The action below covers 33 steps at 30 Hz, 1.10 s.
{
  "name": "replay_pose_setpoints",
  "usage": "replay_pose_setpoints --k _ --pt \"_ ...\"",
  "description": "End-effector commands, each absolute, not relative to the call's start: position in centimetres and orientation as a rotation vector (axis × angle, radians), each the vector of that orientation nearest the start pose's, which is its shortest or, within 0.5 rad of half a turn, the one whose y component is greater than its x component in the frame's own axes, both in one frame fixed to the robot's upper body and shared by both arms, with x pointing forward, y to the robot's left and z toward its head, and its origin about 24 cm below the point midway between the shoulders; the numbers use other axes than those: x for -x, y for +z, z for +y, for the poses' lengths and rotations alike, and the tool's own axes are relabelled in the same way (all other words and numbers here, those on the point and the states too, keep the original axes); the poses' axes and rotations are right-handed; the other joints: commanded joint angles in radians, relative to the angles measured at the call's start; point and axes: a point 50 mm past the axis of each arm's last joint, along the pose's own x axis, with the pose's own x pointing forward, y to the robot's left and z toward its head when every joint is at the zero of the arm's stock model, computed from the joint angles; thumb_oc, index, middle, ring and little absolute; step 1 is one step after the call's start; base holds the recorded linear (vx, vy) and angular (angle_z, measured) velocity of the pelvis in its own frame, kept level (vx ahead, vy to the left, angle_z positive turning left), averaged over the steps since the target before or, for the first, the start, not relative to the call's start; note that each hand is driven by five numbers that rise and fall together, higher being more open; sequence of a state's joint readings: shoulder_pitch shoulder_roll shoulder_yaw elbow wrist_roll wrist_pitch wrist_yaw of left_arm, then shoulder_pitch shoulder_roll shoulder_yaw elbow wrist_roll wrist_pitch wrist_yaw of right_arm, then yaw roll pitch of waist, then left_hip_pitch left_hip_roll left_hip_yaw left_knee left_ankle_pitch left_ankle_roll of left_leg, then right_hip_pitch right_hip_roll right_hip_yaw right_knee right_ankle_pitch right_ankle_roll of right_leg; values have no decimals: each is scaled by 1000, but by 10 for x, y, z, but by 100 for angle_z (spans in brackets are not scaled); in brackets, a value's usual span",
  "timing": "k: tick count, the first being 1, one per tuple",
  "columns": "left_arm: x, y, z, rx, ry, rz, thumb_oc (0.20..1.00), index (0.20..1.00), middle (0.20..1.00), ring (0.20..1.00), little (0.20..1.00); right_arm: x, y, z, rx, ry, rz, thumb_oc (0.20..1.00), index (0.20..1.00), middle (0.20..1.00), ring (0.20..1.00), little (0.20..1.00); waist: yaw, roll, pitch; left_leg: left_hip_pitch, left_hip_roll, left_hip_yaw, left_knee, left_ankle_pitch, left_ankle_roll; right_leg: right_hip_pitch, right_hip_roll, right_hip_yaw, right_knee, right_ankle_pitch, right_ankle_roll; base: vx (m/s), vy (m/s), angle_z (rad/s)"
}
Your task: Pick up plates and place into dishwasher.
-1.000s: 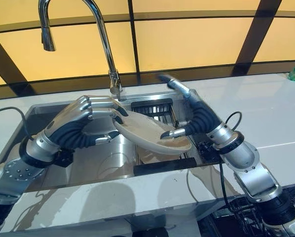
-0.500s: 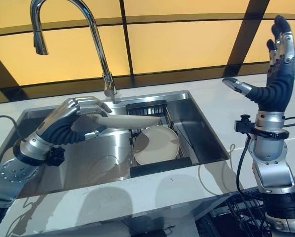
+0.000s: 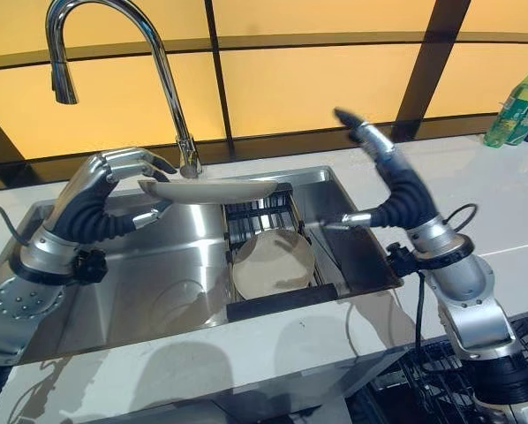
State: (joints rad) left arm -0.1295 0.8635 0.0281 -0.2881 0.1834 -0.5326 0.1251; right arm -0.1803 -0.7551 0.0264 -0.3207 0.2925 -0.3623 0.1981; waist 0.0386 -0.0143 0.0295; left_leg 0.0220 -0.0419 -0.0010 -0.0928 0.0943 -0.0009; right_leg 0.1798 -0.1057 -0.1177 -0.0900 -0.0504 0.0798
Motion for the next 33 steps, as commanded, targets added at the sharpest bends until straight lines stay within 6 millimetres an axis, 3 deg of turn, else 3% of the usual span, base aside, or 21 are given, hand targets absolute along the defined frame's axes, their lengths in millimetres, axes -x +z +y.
replay_pose_setpoints --k 1,15,33 --pt "-230 240 201 -893 -141 -1092 200 200 200 200 200 -236 236 -174 502 580 -869 1000 1000 1000 1000 1000 0 8 -67 57 42 10 6 -139 -37 -105 -5 20 3 53 55 0 0 0" --pt "-217 242 167 -506 -512 -1075 200 200 200 200 200 -234 241 -143 457 652 -951 1000 1000 1000 1000 1000 27 5 -63 59 32 -15 6 -141 -32 -94 -4 8 3 50 51 0 0 0" --pt "-214 244 161 -523 -583 -1096 200 200 200 200 200 -236 234 -141 508 688 -911 1000 1000 1000 1000 1000 25 3 -65 58 16 -20 6 -143 -19 -98 -19 18 3 59 60 3 18 0"
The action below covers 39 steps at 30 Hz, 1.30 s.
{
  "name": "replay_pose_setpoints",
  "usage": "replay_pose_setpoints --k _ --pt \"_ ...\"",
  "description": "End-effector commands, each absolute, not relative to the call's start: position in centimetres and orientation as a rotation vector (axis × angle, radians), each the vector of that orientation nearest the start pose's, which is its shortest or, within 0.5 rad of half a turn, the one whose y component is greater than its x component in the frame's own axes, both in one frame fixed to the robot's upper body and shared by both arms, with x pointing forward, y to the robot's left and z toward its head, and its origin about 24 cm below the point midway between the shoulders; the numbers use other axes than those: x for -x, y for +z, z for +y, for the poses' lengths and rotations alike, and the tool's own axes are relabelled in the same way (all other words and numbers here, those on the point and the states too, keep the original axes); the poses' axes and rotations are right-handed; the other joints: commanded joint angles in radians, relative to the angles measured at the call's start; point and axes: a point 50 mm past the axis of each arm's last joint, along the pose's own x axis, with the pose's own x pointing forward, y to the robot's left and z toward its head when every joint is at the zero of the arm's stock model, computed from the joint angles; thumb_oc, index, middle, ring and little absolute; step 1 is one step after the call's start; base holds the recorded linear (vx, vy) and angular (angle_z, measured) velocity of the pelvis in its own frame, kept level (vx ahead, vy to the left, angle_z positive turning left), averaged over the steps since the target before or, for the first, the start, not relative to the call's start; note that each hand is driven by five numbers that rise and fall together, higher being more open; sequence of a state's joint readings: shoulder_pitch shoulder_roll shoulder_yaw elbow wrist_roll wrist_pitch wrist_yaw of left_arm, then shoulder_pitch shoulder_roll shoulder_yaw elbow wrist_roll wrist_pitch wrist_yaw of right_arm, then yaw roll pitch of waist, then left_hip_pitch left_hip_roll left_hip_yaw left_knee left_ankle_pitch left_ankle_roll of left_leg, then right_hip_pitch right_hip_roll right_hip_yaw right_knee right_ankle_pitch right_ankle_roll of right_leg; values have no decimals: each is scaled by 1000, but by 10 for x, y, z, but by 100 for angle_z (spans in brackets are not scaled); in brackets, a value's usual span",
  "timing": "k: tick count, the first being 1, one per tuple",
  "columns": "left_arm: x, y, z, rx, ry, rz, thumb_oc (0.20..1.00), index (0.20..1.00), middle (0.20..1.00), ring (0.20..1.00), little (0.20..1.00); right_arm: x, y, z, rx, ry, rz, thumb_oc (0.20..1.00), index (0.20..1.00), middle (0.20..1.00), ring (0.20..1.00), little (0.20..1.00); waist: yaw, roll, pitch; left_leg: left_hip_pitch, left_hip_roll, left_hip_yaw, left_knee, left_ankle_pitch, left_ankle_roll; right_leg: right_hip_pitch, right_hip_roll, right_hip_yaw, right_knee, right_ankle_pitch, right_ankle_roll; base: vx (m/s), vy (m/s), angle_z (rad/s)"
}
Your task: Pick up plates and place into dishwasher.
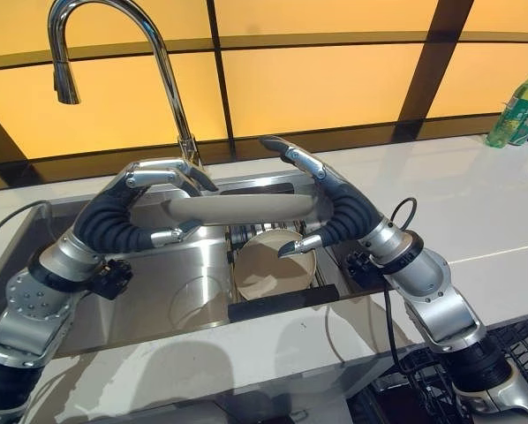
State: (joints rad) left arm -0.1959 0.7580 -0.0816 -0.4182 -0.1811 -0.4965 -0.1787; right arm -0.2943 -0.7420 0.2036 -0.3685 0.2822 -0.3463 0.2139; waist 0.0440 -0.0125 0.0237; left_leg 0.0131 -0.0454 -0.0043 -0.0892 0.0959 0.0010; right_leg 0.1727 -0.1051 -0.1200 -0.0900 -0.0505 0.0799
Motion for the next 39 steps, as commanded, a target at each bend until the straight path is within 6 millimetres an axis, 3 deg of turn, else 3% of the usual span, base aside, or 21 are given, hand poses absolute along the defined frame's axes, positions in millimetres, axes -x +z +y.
replay_pose_setpoints --k 1,6,7,9,10,12,13,15,16,18,19,20,31,39 --pt "-214 245 160 -523 -585 -1100 200 200 200 200 200 -235 233 -141 514 697 -907 1000 1000 1000 1000 1000 19 1 -60 67 18 -17 2 -144 -20 -91 -21 20 3 60 60 16 35 0" --pt "-212 250 158 -507 -597 -1135 200 200 200 200 200 -240 225 -136 562 758 -808 1000 1000 1000 1000 1000 19 -3 -59 67 13 -20 2 -143 -18 -89 -26 20 3 62 61 11 20 0" --pt "-212 250 157 -503 -600 -1139 200 200 200 200 200 -241 222 -136 577 768 -788 950 950 950 950 950 18 -4 -59 67 13 -20 2 -143 -18 -88 -27 19 3 63 62 0 0 0" --pt "-210 251 156 -497 -605 -1147 200 200 200 200 200 -242 219 -136 606 778 -748 667 667 667 667 667 17 -7 -58 68 12 -20 2 -143 -17 -87 -27 20 3 63 63 0 0 0" --pt "-210 251 155 -494 -607 -1150 200 200 200 200 200 -243 217 -136 618 785 -729 423 423 423 423 423 16 -8 -57 69 12 -19 2 -144 -17 -86 -28 20 3 63 63 0 0 0" --pt "-209 252 155 -488 -609 -1158 200 200 200 200 200 -244 215 -136 645 796 -707 297 297 297 297 297 15 -9 -56 71 12 -17 2 -143 -18 -85 -29 20 4 63 63 0 0 0" --pt "-208 252 155 -485 -612 -1160 200 200 200 200 200 -244 215 -136 657 792 -707 313 313 313 313 313 14 -10 -56 71 12 -15 2 -143 -18 -85 -29 21 4 64 63 0 0 0" --pt "-208 252 153 -480 -617 -1165 200 200 200 200 200 -244 215 -135 661 790 -704 495 495 495 495 495 13 -11 -55 72 12 -14 2 -143 -17 -84 -30 22 5 64 63 0 0 0" --pt "-208 252 152 -477 -621 -1168 200 200 200 200 200 -245 215 -135 664 792 -703 498 498 498 498 498 13 -11 -54 73 12 -14 2 -143 -17 -84 -30 22 5 64 63 0 0 0" --pt "-208 252 151 -472 -629 -1170 200 200 200 200 200 -245 214 -134 678 794 -703 304 304 304 304 304 13 -12 -53 74 11 -15 2 -143 -17 -84 -30 23 6 65 64 0 0 0" --pt "-208 253 150 -468 -633 -1170 200 200 200 200 200 -246 215 -133 684 793 -703 288 288 288 288 288 14 -13 -53 75 11 -15 2 -143 -17 -83 -30 23 6 65 64 0 0 0" --pt "-208 253 150 -466 -634 -1172 200 200 200 200 200 -246 215 -133 688 793 -703 200 200 200 200 200 14 -13 -52 75 11 -15 2 -143 -17 -83 -30 23 6 65 65 0 0 0" --pt "-206 255 152 -452 -639 -1181 200 200 200 200 200 -248 209 -138 775 784 -653 200 200 200 200 200 13 -14 -54 67 11 -12 2 -133 -16 -90 -28 26 9 71 62 0 0 0" --pt "-210 252 154 -440 -590 -1150 200 200 200 200 200 -249 216 -140 706 695 -714 200 200 200 200 200 12 -14 -51 71 15 -8 2 -133 -18 -88 -24 25 12 68 60 5 -3 2"
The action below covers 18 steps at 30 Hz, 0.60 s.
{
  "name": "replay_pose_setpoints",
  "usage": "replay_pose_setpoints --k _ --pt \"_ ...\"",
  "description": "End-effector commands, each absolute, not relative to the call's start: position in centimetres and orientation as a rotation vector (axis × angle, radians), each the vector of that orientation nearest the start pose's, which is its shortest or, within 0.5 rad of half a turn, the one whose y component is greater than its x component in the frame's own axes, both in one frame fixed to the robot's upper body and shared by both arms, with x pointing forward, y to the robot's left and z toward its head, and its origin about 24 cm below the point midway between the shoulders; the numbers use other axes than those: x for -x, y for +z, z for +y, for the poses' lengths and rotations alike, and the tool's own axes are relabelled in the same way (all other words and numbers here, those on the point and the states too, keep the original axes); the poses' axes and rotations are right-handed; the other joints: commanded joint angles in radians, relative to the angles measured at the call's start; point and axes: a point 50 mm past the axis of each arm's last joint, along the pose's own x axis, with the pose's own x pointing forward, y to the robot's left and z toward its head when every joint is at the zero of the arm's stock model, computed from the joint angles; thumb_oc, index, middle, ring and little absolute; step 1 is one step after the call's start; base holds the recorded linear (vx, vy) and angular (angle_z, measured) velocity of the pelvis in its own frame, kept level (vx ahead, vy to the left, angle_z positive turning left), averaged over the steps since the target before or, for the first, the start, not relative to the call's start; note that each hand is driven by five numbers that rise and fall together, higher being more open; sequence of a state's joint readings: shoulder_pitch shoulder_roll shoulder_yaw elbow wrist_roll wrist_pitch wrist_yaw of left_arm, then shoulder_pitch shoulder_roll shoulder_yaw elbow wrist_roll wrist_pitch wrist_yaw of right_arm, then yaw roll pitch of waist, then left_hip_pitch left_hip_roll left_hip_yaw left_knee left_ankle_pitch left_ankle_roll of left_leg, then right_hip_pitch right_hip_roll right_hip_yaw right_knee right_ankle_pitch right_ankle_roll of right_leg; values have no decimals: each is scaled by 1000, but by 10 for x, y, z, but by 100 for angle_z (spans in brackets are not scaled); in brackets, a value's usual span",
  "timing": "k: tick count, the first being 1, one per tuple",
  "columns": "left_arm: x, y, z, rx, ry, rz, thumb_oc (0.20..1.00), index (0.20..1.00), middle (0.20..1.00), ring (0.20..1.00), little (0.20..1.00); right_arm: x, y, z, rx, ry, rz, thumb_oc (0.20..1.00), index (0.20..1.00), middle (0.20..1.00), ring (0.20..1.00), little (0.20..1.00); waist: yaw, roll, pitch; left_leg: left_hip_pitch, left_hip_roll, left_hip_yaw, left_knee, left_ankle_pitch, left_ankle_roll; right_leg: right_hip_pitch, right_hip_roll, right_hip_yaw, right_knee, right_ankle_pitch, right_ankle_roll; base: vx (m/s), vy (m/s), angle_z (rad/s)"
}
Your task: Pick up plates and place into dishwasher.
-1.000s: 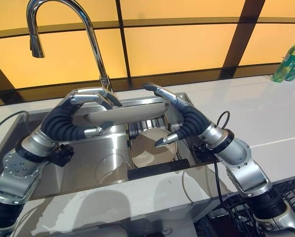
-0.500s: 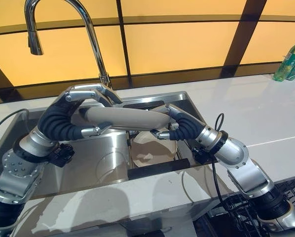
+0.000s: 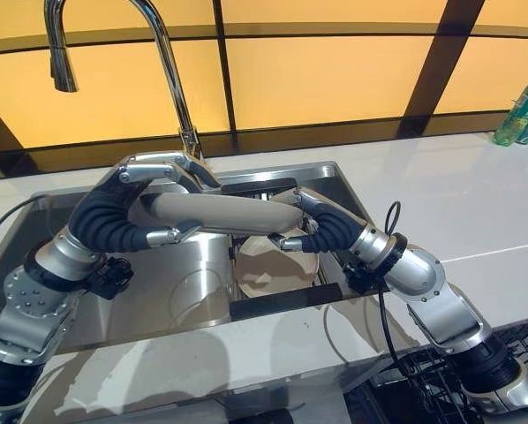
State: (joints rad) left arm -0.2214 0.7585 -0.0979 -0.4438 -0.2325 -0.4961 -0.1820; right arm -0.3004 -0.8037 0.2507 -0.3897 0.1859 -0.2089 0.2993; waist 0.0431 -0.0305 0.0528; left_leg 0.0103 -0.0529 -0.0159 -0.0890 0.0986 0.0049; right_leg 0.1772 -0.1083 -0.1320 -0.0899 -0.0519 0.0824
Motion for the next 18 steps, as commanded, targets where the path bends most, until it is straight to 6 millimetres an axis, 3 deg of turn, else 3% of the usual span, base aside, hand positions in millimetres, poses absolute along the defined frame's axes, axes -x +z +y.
replay_pose_setpoints --k 1,2,3,9,18 --pt "-212 251 154 -443 -578 -1138 241 241 241 241 241 -249 217 -141 695 684 -721 200 200 200 200 200 13 5 -80 75 23 4 2 -136 -22 -92 -20 37 12 70 57 0 0 0" --pt "-215 248 157 -450 -545 -1115 918 918 918 918 918 -249 217 -143 681 663 -736 200 200 200 200 200 12 6 -79 75 24 6 2 -137 -21 -91 -19 38 12 69 57 0 0 0" --pt "-217 247 159 -450 -521 -1101 1000 1000 1000 1000 1000 -249 218 -144 677 648 -743 200 200 200 200 200 12 6 -79 76 25 7 2 -138 -22 -91 -18 38 11 69 57 0 0 0" --pt "-230 244 186 -372 -279 -1035 1000 1000 1000 1000 1000 -252 220 -157 685 558 -776 200 200 200 200 200 10 6 -83 78 34 24 2 -138 -24 -89 -14 37 6 67 51 0 0 0" --pt "-225 243 217 -395 -47 -1049 1000 1000 1000 1000 1000 -250 234 -184 770 386 -813 200 200 200 200 200 0 4 -85 80 47 40 3 -136 -32 -89 -5 39 6 63 41 -5 -5 0"
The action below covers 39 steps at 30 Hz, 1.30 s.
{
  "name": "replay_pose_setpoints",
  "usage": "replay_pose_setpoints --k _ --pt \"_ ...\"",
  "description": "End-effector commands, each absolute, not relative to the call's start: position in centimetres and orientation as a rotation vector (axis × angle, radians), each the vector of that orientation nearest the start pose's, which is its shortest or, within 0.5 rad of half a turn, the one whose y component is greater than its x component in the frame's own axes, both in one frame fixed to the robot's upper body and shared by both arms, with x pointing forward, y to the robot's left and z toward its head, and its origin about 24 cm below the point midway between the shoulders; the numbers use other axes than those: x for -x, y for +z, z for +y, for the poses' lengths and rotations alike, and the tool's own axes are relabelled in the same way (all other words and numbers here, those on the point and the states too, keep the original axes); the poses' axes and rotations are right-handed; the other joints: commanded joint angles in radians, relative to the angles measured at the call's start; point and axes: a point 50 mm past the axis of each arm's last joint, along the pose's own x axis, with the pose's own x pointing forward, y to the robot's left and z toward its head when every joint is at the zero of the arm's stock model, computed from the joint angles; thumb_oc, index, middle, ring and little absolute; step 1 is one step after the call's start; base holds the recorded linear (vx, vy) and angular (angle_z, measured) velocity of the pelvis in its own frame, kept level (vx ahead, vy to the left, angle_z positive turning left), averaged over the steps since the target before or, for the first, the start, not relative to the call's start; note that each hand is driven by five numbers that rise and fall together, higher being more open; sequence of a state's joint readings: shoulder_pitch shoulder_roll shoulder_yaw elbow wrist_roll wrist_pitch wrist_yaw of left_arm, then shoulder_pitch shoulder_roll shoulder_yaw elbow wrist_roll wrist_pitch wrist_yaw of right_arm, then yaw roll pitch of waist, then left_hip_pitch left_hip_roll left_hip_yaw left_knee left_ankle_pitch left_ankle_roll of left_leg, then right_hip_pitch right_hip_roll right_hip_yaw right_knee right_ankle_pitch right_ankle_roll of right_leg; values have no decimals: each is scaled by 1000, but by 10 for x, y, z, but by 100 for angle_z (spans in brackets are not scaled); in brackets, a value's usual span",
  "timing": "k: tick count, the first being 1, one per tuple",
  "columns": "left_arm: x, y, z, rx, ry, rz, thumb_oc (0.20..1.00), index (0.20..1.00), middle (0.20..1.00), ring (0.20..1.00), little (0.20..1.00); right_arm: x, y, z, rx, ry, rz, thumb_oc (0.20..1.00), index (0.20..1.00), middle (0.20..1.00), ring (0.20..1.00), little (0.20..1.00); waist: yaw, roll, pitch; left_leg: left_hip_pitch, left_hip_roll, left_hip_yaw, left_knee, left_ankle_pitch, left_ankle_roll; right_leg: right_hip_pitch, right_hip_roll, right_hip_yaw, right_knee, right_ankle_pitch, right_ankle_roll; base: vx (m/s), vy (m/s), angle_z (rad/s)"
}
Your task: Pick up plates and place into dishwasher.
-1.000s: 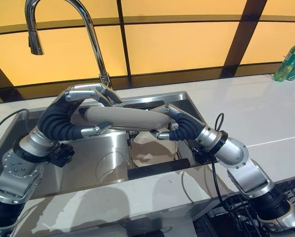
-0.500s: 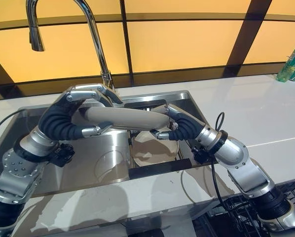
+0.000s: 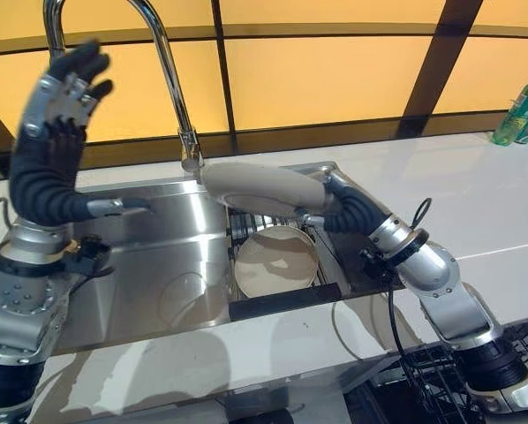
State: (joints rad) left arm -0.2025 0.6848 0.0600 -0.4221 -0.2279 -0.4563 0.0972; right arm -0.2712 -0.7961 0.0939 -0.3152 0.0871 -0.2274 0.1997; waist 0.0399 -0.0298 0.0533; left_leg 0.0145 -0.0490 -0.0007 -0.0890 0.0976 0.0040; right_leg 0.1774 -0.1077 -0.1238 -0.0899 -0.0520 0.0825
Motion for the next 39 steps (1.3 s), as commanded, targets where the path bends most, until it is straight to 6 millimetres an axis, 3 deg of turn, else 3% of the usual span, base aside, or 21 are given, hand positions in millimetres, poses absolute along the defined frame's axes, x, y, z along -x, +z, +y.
replay_pose_setpoints --k 1,10,22,31,33,39 --pt "-225 244 220 -391 -28 -1051 1000 1000 1000 1000 1000 -250 236 -188 782 360 -818 200 200 200 200 200 1 3 -86 76 44 25 3 -136 -32 -89 -4 32 6 63 40 0 0 0" --pt "-219 241 238 -370 26 -1024 1000 1000 1000 1000 1000 -244 246 -221 897 135 -820 200 200 200 200 200 -23 3 -85 85 52 39 2 -143 -36 -90 6 55 3 63 37 -8 -10 -5" --pt "-220 235 264 -385 119 -930 1000 1000 1000 1000 1000 -222 252 -288 1037 -280 -725 200 200 200 200 200 -116 0 -69 99 58 104 2 -158 -29 -118 20 135 3 83 46 -18 -10 -25" --pt "-233 230 278 -395 203 -839 1000 1000 1000 1000 1000 -198 233 -333 1031 -463 -544 200 200 200 200 200 -219 1 -52 119 49 166 2 -190 -11 -143 29 218 7 95 64 -12 -6 -35" --pt "-235 227 280 -409 222 -823 1000 1000 1000 1000 1000 -190 222 -344 1016 -500 -479 200 200 200 200 200 -253 2 -43 125 42 178 2 -194 -3 -154 32 246 12 102 70 -14 -6 -32" --pt "-235 222 282 -421 239 -789 1000 1000 1000 1000 1000 -173 194 -362 947 -510 -332 200 200 200 200 200 -293 -1 -5 137 32 216 34 -208 15 -195 31 291 73 100 84 -22 -23 -35"
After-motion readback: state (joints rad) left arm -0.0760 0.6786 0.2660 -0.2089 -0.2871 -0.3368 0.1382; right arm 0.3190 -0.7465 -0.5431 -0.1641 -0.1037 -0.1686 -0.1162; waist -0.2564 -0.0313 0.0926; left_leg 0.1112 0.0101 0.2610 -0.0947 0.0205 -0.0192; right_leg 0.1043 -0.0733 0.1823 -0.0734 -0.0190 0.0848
